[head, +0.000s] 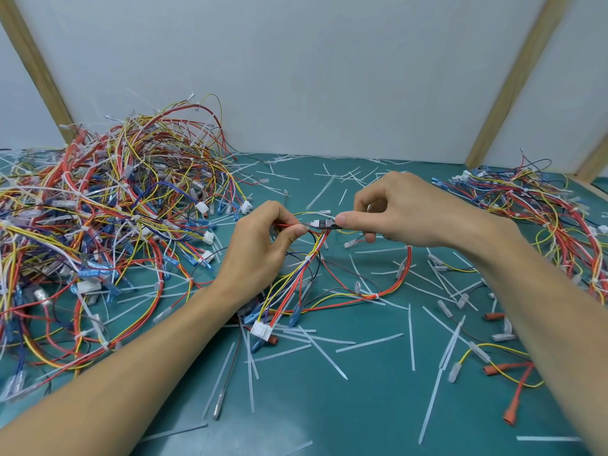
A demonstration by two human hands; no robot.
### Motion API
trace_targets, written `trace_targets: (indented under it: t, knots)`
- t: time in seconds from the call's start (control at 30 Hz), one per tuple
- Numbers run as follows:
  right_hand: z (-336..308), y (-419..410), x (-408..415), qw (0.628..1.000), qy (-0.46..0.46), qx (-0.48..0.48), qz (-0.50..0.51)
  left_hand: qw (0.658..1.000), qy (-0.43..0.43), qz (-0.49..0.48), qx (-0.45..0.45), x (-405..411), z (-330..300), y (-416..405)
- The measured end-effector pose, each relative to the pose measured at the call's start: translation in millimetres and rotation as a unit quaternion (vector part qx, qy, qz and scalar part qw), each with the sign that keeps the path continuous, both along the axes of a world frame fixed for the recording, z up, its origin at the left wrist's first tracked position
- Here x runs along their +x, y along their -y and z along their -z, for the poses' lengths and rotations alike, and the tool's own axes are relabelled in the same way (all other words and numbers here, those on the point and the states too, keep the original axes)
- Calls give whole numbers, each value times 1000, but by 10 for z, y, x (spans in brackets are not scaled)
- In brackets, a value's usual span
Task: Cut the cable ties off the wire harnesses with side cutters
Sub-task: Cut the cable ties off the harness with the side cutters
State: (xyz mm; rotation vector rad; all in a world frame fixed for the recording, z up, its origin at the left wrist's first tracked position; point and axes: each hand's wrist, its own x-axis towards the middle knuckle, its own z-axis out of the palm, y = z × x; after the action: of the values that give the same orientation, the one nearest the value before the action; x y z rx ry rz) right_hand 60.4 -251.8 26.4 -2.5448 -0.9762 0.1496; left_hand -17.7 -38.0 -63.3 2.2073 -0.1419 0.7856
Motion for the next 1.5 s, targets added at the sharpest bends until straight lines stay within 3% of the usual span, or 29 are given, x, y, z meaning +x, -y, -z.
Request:
trace_targets:
  t: [0.43,0.67,0.83,0.93,1.17,1.33,1.5]
  knots:
    - [16,-2,20,1000,-4,12,-7,1000,0,-3,-22,-3,-15,-7]
    - [89,-37,159,969,-80,226,64,999,-1,7,-48,-13,-61,-19]
    - [281,1,296,986,-65,145,55,999,8,43,-26,-15,-69,-21]
    - [323,39,342,984,-102,139,44,998,7,60,-1,-9,-62,-28]
    - [338,4,324,992,-80,95,29,998,-1,60,20,1,-52,-33]
    - [317,-30,260,996,-32,70,51,996,24,24,85,-28,-93,9]
    - [342,-163,129,987,84,76,111,999,-6,-9,43,-84,-178,96]
